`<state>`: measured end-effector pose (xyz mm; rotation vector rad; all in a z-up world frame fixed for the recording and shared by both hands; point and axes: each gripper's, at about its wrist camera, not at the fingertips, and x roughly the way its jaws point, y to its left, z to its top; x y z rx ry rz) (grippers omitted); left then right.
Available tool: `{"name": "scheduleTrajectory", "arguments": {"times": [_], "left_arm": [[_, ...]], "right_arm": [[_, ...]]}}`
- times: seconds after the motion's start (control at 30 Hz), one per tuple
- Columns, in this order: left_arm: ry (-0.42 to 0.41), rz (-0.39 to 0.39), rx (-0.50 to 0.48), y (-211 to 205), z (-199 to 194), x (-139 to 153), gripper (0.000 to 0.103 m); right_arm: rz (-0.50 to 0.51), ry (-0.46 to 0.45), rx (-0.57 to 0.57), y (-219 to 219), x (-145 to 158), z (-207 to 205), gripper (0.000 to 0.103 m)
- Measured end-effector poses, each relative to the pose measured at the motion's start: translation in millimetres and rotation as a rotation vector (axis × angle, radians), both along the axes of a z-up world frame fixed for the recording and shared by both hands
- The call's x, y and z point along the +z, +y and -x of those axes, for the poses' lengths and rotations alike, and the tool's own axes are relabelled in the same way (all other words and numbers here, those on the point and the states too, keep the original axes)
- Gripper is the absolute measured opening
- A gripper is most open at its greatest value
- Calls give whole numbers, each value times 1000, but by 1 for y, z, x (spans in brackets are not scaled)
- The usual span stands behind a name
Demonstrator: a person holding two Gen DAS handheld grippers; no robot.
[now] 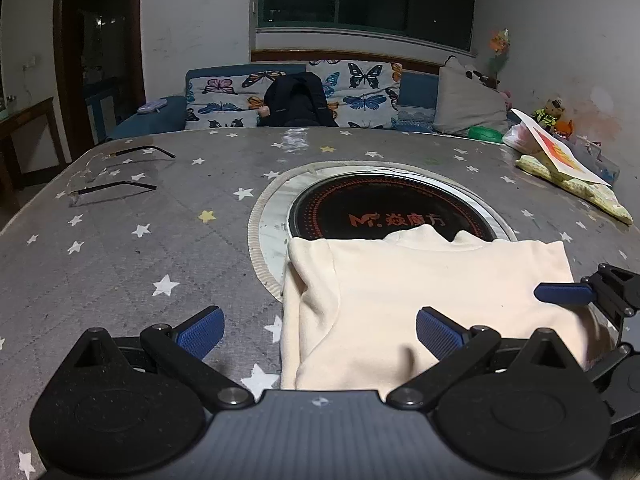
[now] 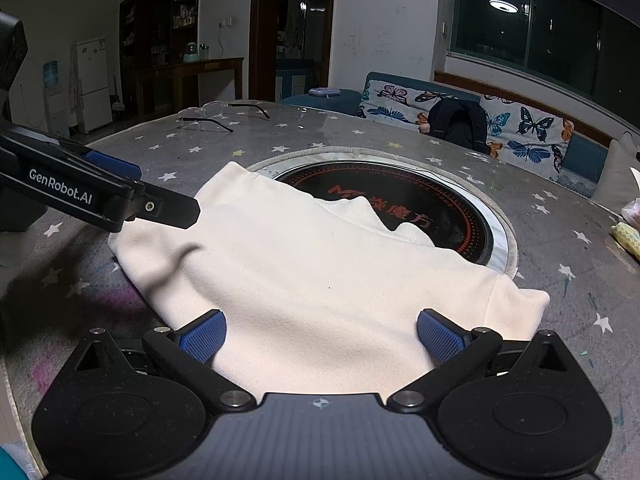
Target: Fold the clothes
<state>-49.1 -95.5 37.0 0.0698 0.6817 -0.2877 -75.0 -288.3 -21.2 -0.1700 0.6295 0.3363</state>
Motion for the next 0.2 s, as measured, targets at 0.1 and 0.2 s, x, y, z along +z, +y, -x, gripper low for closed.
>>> {"name": "scheduleTrajectory", "arguments": {"times": [0.1,0.2], "left_arm": [[-2,2,14,1,0,1,103],[0,1,21,1,-2,3,103]], "right_arm": [[-1,1,0,0,0,0,103],[-2,1,0,1,0,0,103]]}}
